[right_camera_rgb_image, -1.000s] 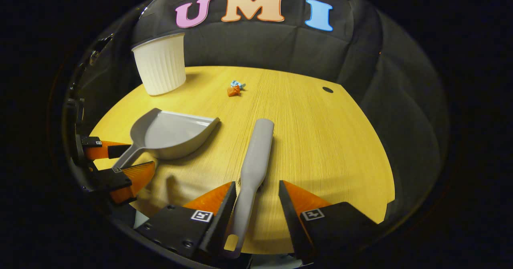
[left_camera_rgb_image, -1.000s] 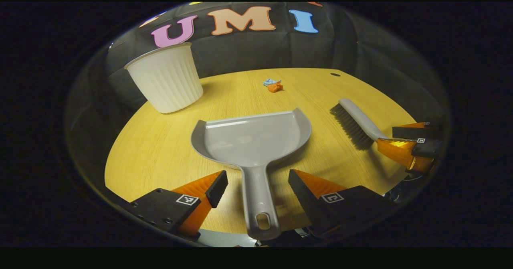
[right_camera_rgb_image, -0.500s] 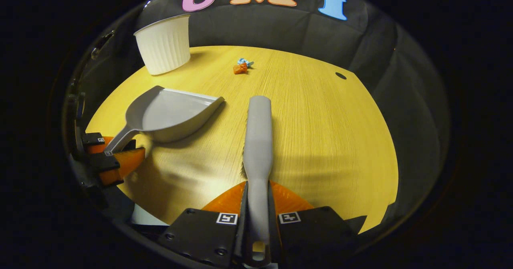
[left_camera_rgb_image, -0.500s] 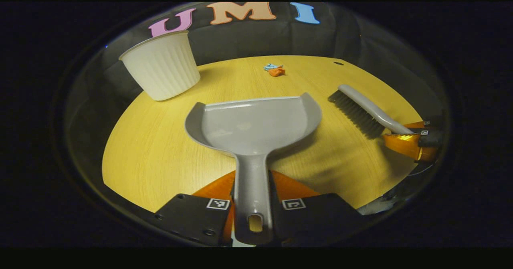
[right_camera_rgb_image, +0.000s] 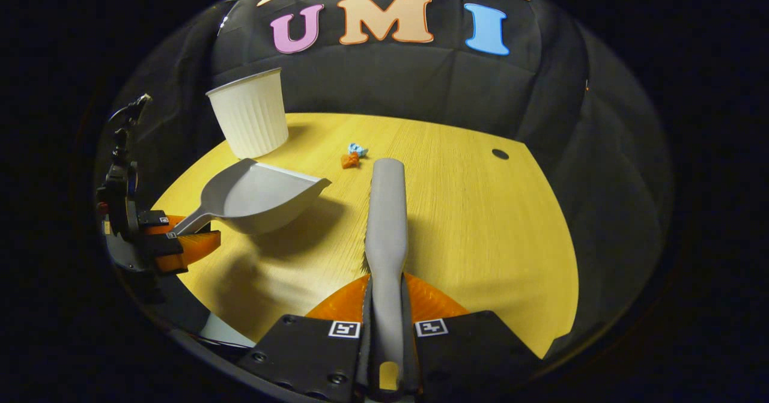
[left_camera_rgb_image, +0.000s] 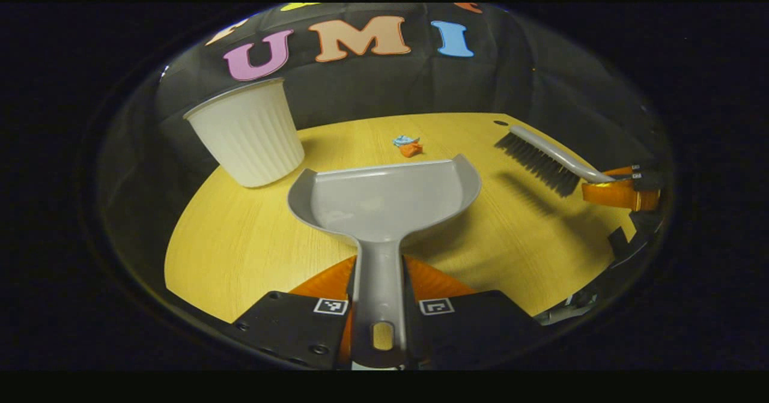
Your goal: Pick up the small broom and dustpan from the desktop, sweep the trash into the dustpan with the broom, and then empty the trash into the garbage bin.
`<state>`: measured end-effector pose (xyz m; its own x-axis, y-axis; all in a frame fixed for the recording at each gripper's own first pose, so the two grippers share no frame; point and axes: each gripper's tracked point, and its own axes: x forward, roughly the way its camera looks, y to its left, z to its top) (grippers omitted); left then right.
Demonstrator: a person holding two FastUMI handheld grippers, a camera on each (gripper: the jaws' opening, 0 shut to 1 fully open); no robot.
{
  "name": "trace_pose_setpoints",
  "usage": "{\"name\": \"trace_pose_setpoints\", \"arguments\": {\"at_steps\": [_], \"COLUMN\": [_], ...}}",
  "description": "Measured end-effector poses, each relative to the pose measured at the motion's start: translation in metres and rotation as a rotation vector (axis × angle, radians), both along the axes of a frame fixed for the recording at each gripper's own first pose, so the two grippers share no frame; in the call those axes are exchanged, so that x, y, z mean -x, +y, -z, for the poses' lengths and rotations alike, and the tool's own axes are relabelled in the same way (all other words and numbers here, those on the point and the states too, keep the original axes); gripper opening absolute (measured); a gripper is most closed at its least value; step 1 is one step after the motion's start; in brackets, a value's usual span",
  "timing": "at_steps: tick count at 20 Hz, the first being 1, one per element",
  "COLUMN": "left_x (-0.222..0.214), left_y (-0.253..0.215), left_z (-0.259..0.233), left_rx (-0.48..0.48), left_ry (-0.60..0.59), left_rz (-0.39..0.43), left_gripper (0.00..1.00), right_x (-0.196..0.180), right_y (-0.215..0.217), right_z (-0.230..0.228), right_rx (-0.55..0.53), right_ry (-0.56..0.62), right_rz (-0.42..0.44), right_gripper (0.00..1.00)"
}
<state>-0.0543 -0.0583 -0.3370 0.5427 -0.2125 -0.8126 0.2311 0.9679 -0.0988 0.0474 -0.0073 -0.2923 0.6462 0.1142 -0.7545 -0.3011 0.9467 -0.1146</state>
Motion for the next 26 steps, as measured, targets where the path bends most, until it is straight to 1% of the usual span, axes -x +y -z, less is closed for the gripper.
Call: {"name": "trace_pose_setpoints", "arguments": {"at_steps": [1,2,4,6,8,10,12,13,14,15,17,18,19,20,21,23,26], "left_x": [-0.008,-0.017,-0.032,-0.044,-0.056,-0.062,-0.064,-0.064,-0.065,-0.066,-0.068,-0.068,-0.066,-0.066,-0.065,-0.063,-0.064], "left_y": [-0.001,-0.001,-0.003,-0.004,-0.002,-0.006,-0.009,-0.011,-0.014,-0.017,-0.017,-0.017,-0.016,-0.016,-0.016,-0.014,-0.013], "left_z": [-0.003,-0.006,-0.002,0.006,0.018,0.033,0.046,0.050,0.057,0.063,0.069,0.069,0.069,0.070,0.071,0.075,0.078], "left_rx": [0.002,-0.006,-0.003,-0.003,-0.013,-0.002,0.005,0.009,0.014,0.019,0.011,0.010,0.014,0.019,0.019,0.013,0.018], "left_ry": [-0.016,-0.021,-0.021,-0.014,0.005,0.025,0.048,0.058,0.069,0.079,0.076,0.073,0.076,0.079,0.081,0.079,0.078], "left_rz": [-0.005,-0.002,0.014,0.049,0.096,0.138,0.173,0.185,0.198,0.209,0.227,0.235,0.235,0.234,0.238,0.251,0.252], "left_gripper": [0.29,0.30,0.29,0.28,0.29,0.28,0.28,0.28,0.30,0.29,0.29,0.29,0.30,0.27,0.29,0.27,0.27], "right_x": [-0.015,-0.031,-0.066,-0.102,-0.140,-0.184,-0.218,-0.233,-0.247,-0.259,-0.272,-0.275,-0.280,-0.283,-0.285,-0.283,-0.263], "right_y": [-0.005,-0.012,-0.018,-0.017,-0.014,-0.008,0.002,0.009,0.014,0.020,0.031,0.037,0.044,0.048,0.053,0.065,0.084], "right_z": [-0.006,-0.010,-0.022,-0.023,-0.021,-0.011,0.007,0.018,0.032,0.044,0.069,0.076,0.082,0.087,0.091,0.102,0.105], "right_rx": [0.014,0.040,0.064,0.084,0.126,0.162,0.172,0.182,0.201,0.217,0.249,0.260,0.269,0.285,0.301,0.322,0.347], "right_ry": [-0.021,-0.030,-0.066,-0.093,-0.121,-0.144,-0.133,-0.126,-0.109,-0.095,-0.036,-0.015,-0.002,0.023,0.042,0.112,0.188], "right_rz": [-0.021,-0.041,-0.053,-0.062,-0.070,-0.078,-0.091,-0.110,-0.139,-0.178,-0.269,-0.306,-0.348,-0.384,-0.425,-0.520,-0.678], "right_gripper": [0.14,0.18,0.18,0.18,0.18,0.17,0.17,0.14,0.14,0.17,0.17,0.16,0.18,0.18,0.18,0.18,0.18]}}
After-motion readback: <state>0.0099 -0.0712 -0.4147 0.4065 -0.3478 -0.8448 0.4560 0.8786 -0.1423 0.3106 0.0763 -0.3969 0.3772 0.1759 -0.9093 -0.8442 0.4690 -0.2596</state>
